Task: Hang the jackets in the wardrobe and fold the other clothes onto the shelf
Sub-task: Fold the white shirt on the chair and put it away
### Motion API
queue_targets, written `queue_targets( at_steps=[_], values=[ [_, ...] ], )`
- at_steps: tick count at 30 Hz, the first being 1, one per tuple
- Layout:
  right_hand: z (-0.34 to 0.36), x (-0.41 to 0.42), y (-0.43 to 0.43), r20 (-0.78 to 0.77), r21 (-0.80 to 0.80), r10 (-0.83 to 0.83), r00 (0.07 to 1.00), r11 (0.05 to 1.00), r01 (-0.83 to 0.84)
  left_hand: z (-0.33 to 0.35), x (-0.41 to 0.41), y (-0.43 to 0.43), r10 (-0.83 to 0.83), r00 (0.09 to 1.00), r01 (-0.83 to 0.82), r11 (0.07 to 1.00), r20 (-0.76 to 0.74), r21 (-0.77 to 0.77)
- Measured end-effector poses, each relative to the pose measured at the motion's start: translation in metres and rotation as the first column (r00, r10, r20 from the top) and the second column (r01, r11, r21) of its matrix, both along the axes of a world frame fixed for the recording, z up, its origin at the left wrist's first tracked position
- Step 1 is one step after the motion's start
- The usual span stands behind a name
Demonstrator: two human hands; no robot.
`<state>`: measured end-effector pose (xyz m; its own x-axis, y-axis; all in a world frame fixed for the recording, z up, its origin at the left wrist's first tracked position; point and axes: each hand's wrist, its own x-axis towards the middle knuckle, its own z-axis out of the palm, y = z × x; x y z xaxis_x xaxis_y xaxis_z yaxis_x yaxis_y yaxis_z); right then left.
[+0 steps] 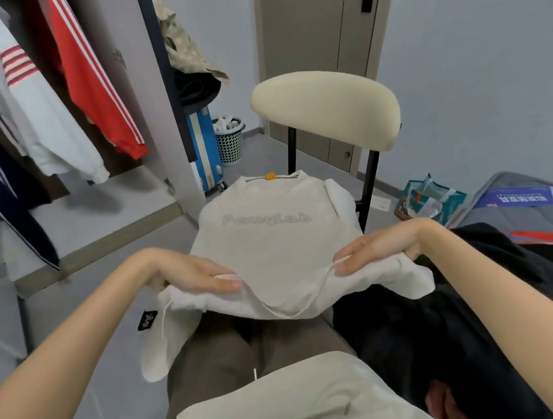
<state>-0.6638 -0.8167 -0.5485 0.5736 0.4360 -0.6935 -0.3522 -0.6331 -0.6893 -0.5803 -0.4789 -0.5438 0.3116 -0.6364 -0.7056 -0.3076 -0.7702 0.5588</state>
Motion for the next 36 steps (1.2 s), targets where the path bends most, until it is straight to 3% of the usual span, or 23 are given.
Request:
queue_targets(
  at_steps=[2,4,7,11,16,19,24,29,36],
  values=[
    [-0.001,-0.003,0.007,0.031,0.022,0.035,0.999,0.999,-0.035,-0.004,-0.006,-0.001,0.051,0.996,-0.049,0.998,-0.075,0.033],
    [0.0,-0.001,0.014,0.078,0.005,-0.016,0.997,1.0,0.016,-0.005,-0.007,-0.005,0.21,0.974,-0.209,0.978,-0.089,0.021],
    [-0.002,0.012,0.017,0.179,0.0,-0.189,0.966,0.981,0.192,-0.008,0.01,-0.01,0.378,0.92,-0.366,0.923,0.102,-0.122],
    [-0.009,0.036,0.018,0.342,-0.005,-0.33,0.88,0.936,0.352,-0.014,0.042,-0.019,0.535,0.821,-0.472,0.832,0.2,-0.291],
    [-0.03,0.079,0.012,0.475,0.025,-0.471,0.743,0.852,0.524,-0.042,0.083,-0.051,0.511,0.732,-0.358,0.852,0.451,-0.382],
    [-0.054,0.106,-0.001,0.556,0.045,-0.541,0.631,0.777,0.628,-0.066,0.1,-0.084,0.489,0.731,-0.339,0.866,0.477,-0.368],
    [-0.103,0.143,-0.036,0.624,-0.062,-0.557,0.549,0.665,0.744,-0.105,0.124,-0.152,0.415,0.785,-0.298,0.904,0.46,-0.307],
    [-0.152,0.167,-0.078,0.576,-0.171,-0.648,0.498,0.501,0.849,-0.141,0.148,-0.204,0.299,0.818,-0.265,0.954,0.491,-0.139],
    [-0.209,0.184,-0.103,0.137,-0.025,-0.963,0.233,0.232,0.972,-0.198,0.172,-0.238,0.226,0.819,-0.274,0.962,0.527,0.013]
  ],
)
